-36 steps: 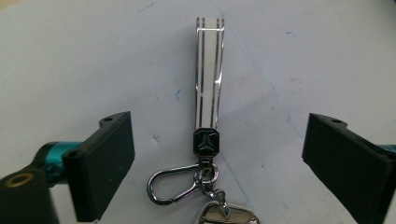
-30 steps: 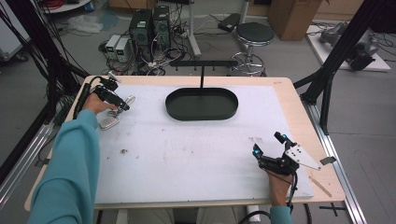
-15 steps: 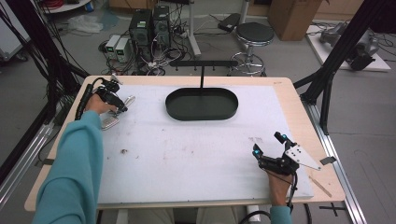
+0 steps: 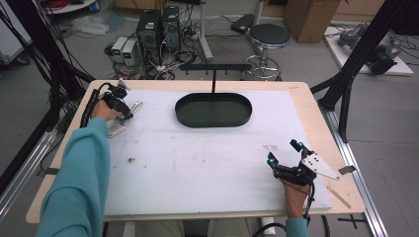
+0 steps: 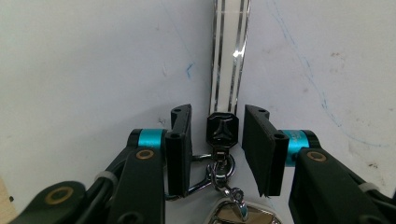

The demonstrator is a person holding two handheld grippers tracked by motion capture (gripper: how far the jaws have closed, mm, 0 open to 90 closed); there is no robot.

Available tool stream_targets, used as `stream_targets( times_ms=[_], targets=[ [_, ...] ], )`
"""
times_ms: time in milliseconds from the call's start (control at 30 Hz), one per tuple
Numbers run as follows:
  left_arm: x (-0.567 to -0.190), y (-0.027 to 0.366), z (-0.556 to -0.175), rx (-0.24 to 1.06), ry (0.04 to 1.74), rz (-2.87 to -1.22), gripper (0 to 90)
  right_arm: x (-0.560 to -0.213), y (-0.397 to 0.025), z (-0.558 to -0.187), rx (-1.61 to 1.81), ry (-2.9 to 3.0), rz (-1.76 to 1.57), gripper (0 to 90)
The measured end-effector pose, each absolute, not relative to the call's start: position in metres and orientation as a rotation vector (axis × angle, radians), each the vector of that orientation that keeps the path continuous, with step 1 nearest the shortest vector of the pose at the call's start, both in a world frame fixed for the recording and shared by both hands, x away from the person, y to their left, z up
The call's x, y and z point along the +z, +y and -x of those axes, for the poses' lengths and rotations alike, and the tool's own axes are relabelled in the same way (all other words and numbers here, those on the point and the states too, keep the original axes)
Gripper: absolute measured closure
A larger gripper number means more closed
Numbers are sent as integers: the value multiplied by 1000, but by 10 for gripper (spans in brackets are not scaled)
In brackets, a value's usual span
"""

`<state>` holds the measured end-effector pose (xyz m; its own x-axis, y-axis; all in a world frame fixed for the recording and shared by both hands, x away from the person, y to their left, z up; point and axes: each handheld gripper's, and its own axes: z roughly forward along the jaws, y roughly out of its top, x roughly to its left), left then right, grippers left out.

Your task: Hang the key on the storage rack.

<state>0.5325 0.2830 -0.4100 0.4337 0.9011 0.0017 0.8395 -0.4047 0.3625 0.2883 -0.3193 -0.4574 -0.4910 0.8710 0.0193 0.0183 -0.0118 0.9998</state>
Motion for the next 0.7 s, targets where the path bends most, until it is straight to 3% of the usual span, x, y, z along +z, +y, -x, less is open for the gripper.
stream_targets(
  times_ms=[700],
  targets=[
    [-412, 281, -534, 289, 1511, -2402, 731, -457, -319, -288, 1582, 1581, -945, 27]
  ],
)
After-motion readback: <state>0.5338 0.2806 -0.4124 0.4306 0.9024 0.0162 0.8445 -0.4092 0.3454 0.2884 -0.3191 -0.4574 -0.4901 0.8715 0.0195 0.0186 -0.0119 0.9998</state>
